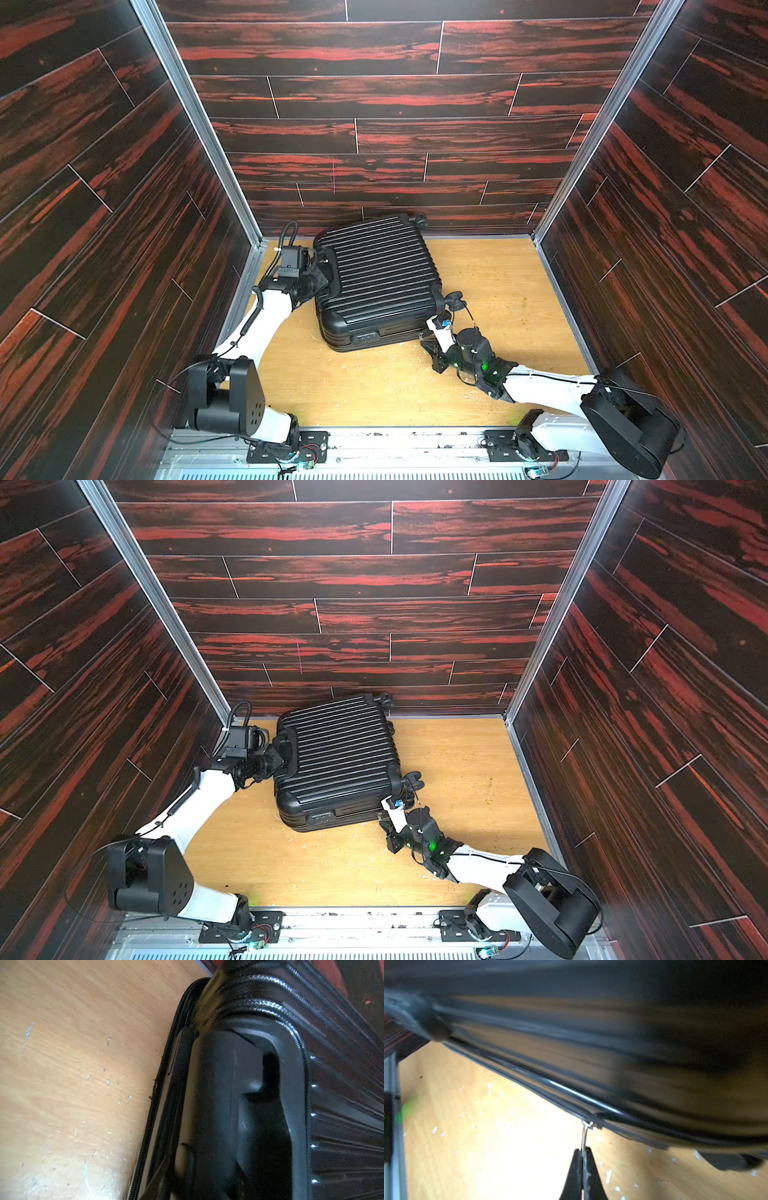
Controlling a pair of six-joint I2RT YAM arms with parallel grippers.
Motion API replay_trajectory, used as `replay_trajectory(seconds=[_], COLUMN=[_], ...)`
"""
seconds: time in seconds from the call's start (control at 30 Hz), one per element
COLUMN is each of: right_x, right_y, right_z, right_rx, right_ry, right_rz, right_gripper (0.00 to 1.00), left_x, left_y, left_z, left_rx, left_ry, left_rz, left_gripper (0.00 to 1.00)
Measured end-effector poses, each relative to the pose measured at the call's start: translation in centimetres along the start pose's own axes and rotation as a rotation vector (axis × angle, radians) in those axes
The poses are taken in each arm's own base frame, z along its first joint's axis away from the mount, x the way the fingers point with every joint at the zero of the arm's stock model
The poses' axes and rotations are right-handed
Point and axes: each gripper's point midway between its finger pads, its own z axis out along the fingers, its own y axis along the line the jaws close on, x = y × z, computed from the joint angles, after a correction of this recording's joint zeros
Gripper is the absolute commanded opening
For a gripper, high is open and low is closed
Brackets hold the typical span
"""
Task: Close the suitcase zippers
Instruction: Zip the zipper on the suitcase.
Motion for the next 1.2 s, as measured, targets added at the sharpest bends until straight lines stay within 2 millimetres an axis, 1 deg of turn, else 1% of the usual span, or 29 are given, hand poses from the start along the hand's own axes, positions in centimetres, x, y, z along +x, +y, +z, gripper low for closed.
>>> replay_trajectory(seconds=[0.17,0.37,0.53,0.87,1.0,1.1,1.13,1.17,1.2], right_x=[-0.3,-0.3,0.1,0.2,0.4,0.5,0.5,0.5,0.5], right_y=[1.2,3.1,5.1,8.5,9.3,9.6,9.6,9.6,9.6], right_z=[0.2,0.6,1.1,1.9,1.9,1.9,1.9,1.9,1.9], right_rx=[-0.022,-0.035,-0.072,-0.136,-0.149,-0.151,-0.151,-0.148,-0.145], right_ry=[0.017,0.056,0.08,0.095,0.102,0.105,0.105,0.104,0.104], right_rz=[-0.047,-0.099,-0.134,-0.188,-0.209,-0.22,-0.222,-0.223,-0.226], right_gripper=[0.0,0.0,0.0,0.0,0.0,0.0,0.0,0.0,0.0], left_x=[0.3,2.4,4.0,5.8,6.5,6.9,7.0,7.1,7.2], left_y=[-0.1,0.1,0.4,0.3,0.2,0.1,0.1,0.1,0.1], left_z=[-0.8,-2.3,-3.0,-4.2,-4.5,-4.7,-4.8,-4.8,-4.8], left_rx=[-0.015,-0.043,-0.056,-0.078,-0.08,-0.08,-0.08,-0.078,-0.074], left_ry=[-0.022,-0.062,-0.098,-0.178,-0.208,-0.23,-0.237,-0.243,-0.25], left_rz=[-0.011,-0.046,-0.105,-0.214,-0.248,-0.265,-0.271,-0.274,-0.28], left_gripper=[0.2,0.2,0.2,0.2,0.2,0.21,0.22,0.27,0.36])
